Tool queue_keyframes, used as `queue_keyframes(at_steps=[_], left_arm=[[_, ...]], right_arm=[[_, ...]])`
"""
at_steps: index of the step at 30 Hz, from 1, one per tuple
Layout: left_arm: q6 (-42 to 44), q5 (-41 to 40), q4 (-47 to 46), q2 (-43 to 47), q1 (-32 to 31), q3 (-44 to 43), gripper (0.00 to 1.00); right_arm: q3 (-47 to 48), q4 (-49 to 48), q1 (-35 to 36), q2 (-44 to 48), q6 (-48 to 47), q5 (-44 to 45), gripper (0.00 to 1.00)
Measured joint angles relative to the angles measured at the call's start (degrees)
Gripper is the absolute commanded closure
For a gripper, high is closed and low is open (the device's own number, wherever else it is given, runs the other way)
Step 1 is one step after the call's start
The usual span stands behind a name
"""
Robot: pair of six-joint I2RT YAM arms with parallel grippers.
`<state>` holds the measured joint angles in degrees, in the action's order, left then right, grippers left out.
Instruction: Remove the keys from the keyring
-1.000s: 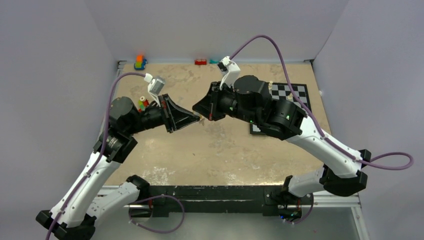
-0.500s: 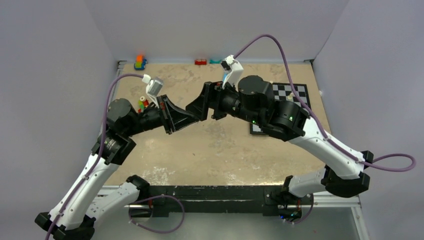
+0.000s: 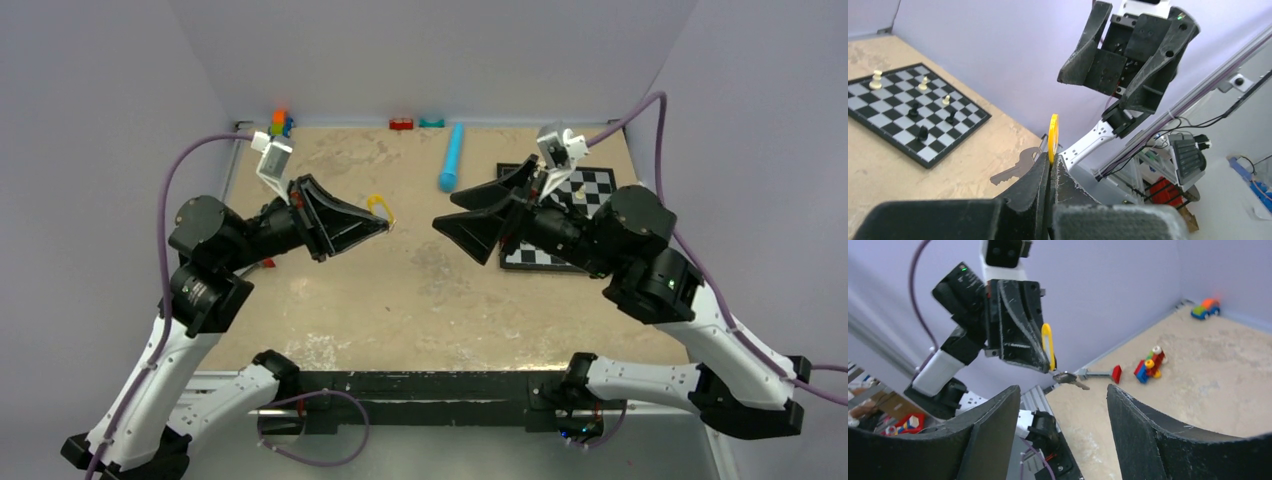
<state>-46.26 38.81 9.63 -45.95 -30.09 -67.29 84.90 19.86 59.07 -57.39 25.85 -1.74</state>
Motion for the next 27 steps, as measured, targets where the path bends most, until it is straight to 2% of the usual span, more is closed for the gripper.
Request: queue_keyframes(at_steps=[7,16,27], left_arm=[[-7.9,1.1,-4.8,-0.8,0.0,-4.0,1.0],[-15.8,3.1,-8.9,-3.1,0.0,-10.0,1.0],[-19.2,4.0,-12.3,-3.4,0.0,-9.3,1.0]], right_arm=[[-0.7,-6.3,-1.8,1.3,-6.9,-12.4,0.32],[3.4,-11.0,-8.2,-7.5,-7.9,-31.5,0.34],[7.0,-16.0,-8.1,-11.0,-5.9,-40.1,0.37]])
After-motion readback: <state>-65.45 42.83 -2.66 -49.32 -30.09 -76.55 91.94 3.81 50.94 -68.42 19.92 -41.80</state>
